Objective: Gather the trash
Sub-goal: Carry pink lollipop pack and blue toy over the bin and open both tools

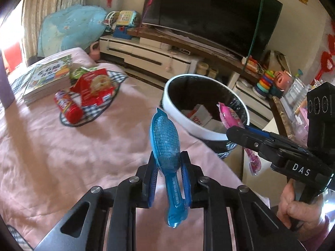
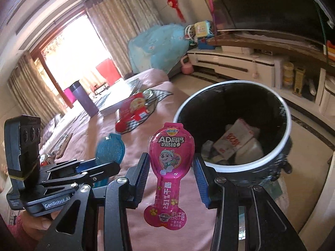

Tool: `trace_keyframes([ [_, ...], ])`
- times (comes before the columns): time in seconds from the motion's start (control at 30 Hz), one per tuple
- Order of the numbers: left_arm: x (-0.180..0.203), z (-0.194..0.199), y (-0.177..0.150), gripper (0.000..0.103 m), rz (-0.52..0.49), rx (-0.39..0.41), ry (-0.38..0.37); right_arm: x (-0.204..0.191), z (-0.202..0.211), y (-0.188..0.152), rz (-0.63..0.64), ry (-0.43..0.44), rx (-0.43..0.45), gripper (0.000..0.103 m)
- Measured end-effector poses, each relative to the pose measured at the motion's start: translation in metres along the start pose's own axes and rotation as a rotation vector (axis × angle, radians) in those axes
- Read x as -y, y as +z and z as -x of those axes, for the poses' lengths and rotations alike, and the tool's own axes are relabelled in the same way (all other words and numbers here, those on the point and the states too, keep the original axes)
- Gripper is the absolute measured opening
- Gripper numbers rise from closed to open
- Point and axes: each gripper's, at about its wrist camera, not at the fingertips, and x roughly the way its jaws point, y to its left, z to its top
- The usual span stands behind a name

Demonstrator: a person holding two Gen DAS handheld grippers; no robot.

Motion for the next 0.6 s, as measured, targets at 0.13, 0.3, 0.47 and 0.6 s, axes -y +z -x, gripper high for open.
trace_keyframes([
  [0.13, 0.01, -0.007, 0.003, 0.018, -0.025, 0.001, -0.007, 0.011, 0.005, 0.002, -0.016, -0.011, 0.015, 0.043],
  [0.3, 0.014, -0.011, 0.004, 0.017, -0.028, -0.002, -0.015, 0.018, 0.006, 0.003, -0.039, -0.008, 0.028, 0.043],
  [0.47, 0.018, -0.009, 0.012, 0.016, -0.034, 0.01, -0.025, 0.023, 0.008, 0.006, -0.044, -0.008, 0.036, 0.043],
  [0.6, 0.022, -0.013, 0.019, 0.016, -0.039, 0.013, -0.039, 0.029, 0.01, 0.009, -0.049, -0.016, 0.044, 0.043],
])
